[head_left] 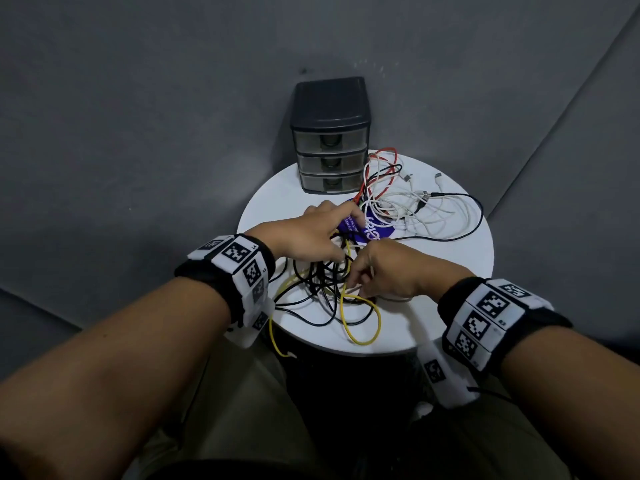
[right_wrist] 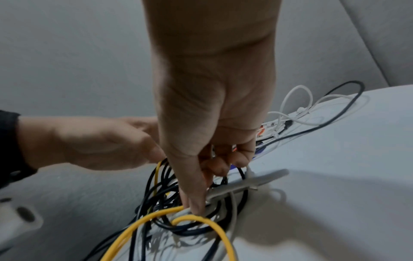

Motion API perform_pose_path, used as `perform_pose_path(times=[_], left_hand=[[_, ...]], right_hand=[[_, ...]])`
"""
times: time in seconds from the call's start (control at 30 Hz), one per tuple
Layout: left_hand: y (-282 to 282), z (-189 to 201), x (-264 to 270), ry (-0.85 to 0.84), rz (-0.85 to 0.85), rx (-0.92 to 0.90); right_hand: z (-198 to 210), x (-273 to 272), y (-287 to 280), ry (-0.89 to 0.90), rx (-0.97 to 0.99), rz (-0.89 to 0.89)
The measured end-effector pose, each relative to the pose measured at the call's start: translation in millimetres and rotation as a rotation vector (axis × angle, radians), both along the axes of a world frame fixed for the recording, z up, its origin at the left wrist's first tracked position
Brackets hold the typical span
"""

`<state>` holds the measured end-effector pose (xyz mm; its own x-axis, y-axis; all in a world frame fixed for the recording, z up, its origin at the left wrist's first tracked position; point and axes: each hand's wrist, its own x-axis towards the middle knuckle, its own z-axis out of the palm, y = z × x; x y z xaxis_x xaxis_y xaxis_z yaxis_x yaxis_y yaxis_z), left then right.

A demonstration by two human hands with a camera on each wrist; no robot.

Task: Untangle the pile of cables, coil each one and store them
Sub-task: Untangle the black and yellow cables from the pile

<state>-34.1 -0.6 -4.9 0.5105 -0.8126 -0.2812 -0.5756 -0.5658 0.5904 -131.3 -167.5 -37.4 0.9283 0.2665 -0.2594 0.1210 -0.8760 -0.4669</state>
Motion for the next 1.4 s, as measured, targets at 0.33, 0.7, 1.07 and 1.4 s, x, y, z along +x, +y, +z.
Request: perform_pose_path(times=[0.33, 0.7, 1.07, 1.4], left_hand=[[-4, -24, -30, -0.228, -0.099, 0.249], [0, -13, -12, -0.029, -0.082, 0.085], [-2, -6, -14, -0.038, -0.091, 0.093], [0, -7, -10, -0.061, -0.142, 0.091]], right_hand=[[8, -4, -2, 0.102, 0.020, 0.029], [52, -20, -41, 0.125, 0.552, -0.280], [42, -4, -5, -0.022, 0.230, -0.153], [85, -11, -18, -0.210, 0.967, -0.469]])
